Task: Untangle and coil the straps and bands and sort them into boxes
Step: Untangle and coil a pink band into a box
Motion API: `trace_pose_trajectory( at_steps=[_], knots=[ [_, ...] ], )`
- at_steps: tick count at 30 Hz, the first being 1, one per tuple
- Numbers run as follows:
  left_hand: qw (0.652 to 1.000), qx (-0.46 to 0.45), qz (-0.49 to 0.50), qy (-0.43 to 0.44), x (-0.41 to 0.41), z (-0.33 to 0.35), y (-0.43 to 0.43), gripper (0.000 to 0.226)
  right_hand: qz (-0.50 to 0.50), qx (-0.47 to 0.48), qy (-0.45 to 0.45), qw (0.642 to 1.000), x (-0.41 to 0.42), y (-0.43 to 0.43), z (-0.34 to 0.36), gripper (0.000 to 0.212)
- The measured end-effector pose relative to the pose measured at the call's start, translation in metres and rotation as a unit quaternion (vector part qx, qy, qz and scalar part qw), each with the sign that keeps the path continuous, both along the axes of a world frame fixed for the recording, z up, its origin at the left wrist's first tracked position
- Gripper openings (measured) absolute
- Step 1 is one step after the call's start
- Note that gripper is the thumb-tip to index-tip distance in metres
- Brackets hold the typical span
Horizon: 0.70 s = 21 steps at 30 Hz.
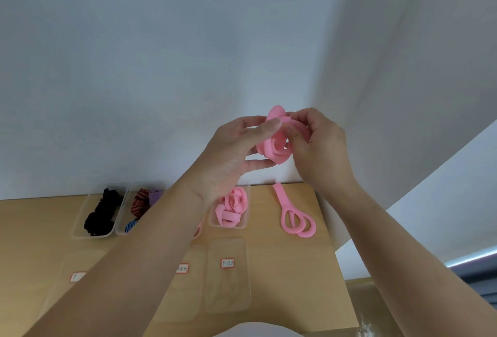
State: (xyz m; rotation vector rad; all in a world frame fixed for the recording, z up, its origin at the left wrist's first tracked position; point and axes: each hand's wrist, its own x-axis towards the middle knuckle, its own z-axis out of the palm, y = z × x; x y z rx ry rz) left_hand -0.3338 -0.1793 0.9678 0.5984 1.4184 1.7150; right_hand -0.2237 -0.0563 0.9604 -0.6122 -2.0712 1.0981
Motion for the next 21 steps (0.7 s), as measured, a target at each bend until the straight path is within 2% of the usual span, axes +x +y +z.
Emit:
trace_pose_trajectory(
  at_steps=[5, 10, 16, 21],
  knots=[
    [0.997, -0.008, 0.072, 0.010, -0.011, -0.024, -0.025, 0.030, 0.005, -0.011, -0.037, 0.999, -0.020, -0.023, -0.017, 0.003],
    [0.994, -0.003, 0.095, -0.052, -0.039, -0.060, -0.067, 0.037, 0.028, -0.112, -0.084, 0.990, -0.044, -0.049, -0.045, 0.006],
    [0.976, -0.064, 0.161, -0.131, -0.066, -0.112, -0.121, 0.048, 0.074, -0.211, -0.144, 0.964, -0.079, -0.100, -0.106, 0.007],
    [0.968, -0.120, 0.201, -0.088, -0.087, -0.156, -0.142, 0.045, 0.061, -0.321, -0.159, 0.932, -0.106, -0.127, -0.154, 0.012]
  ],
)
